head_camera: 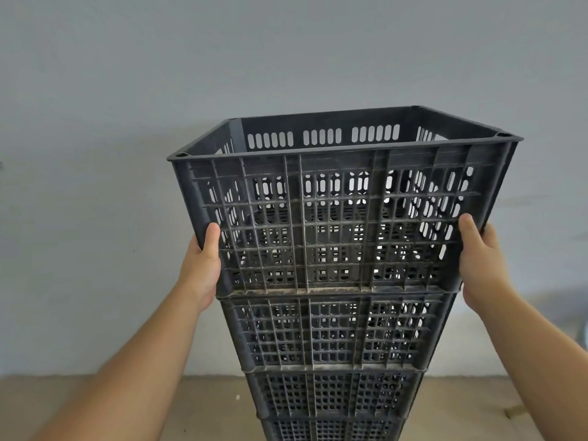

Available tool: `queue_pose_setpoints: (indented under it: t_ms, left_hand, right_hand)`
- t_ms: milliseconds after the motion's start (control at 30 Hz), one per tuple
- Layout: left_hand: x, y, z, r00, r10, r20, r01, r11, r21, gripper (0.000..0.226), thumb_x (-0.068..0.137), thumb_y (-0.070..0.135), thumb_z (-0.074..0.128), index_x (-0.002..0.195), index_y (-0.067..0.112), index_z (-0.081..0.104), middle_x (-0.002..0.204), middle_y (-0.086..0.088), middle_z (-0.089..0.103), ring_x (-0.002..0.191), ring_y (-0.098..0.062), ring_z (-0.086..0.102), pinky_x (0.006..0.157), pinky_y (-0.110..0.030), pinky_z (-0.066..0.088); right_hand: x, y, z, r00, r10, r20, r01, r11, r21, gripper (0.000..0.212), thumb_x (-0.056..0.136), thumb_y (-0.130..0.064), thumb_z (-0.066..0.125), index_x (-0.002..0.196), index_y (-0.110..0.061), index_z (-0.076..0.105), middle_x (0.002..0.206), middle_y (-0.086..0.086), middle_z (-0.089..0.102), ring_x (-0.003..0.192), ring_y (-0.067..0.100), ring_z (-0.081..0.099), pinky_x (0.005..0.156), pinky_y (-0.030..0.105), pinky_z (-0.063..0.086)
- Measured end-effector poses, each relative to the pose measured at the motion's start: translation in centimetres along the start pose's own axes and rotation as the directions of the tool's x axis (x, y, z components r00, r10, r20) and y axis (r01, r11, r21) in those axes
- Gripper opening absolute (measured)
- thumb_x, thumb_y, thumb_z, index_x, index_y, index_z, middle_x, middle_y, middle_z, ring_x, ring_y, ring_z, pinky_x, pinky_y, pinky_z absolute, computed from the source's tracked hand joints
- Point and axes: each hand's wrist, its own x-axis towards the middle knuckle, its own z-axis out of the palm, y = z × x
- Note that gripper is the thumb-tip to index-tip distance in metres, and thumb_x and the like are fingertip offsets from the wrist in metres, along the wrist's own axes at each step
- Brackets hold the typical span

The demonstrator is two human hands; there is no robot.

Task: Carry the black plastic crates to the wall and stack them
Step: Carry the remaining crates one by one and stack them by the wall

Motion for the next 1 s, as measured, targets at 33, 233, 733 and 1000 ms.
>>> queue_pose_setpoints:
  t_ms: [33, 233, 733, 1000]
  left_hand:
    - [0.0, -0.1, 0.0, 1.000, -0.006, 0.002, 0.006, 1.000, -0.015, 0.081, 0.077, 0.083, 0.052, 0.142, 0.034, 0.047, 0.138, 0.011, 0.060, 0.127, -0.017, 0.056, 0.112, -0.048, 0.040]
    - [-0.1, -0.1, 0.4, 1.000, 0.000, -0.015, -0.001, 1.000, -0.026, 0.107, 0.059, 0.095, 0.054, 0.147, 0.035, 0.045, 0.144, 0.008, 0.057, 0.134, -0.021, 0.053, 0.115, -0.055, 0.037]
    - [1.1, -0.7, 0.5, 0.998, -0.048, -0.039, 0.047, 0.999, -0.026, 0.073, 0.090, 0.077, 0.044, 0.146, 0.031, 0.045, 0.145, 0.007, 0.055, 0.135, -0.021, 0.049, 0.117, -0.052, 0.033]
    - [0.5, 0.2, 0.0, 0.994, -0.053, 0.096, 0.055, 0.998, -0.016, 0.073, 0.086, 0.078, 0.049, 0.145, 0.036, 0.046, 0.140, 0.011, 0.061, 0.129, -0.017, 0.056, 0.115, -0.052, 0.036]
  right_hand:
    - [0.1, 0.0, 0.0, 1.000, 0.003, -0.004, -0.003, 1.000, -0.001, 0.020, 0.087, -0.062, 0.057, 0.092, -0.043, 0.061, 0.087, -0.019, 0.073, 0.068, -0.003, 0.070, 0.057, 0.026, 0.051]
    - [0.8, -0.3, -0.3, 1.000, 0.023, 0.018, -0.022, 0.999, -0.026, 0.024, 0.090, -0.059, 0.058, 0.095, -0.035, 0.061, 0.084, -0.018, 0.072, 0.069, -0.001, 0.069, 0.056, 0.022, 0.050]
    - [1.4, 0.4, -1.1, 0.998, 0.009, 0.060, 0.001, 0.985, -0.171, 0.031, 0.090, -0.065, 0.053, 0.096, -0.034, 0.058, 0.098, -0.008, 0.068, 0.083, 0.010, 0.063, 0.063, 0.030, 0.043]
    - [2.4, -0.5, -1.9, 0.993, 0.046, 0.106, -0.019, 0.971, -0.238, 0.038, 0.095, -0.060, 0.053, 0.114, -0.028, 0.058, 0.101, -0.009, 0.068, 0.089, 0.013, 0.064, 0.072, 0.031, 0.045]
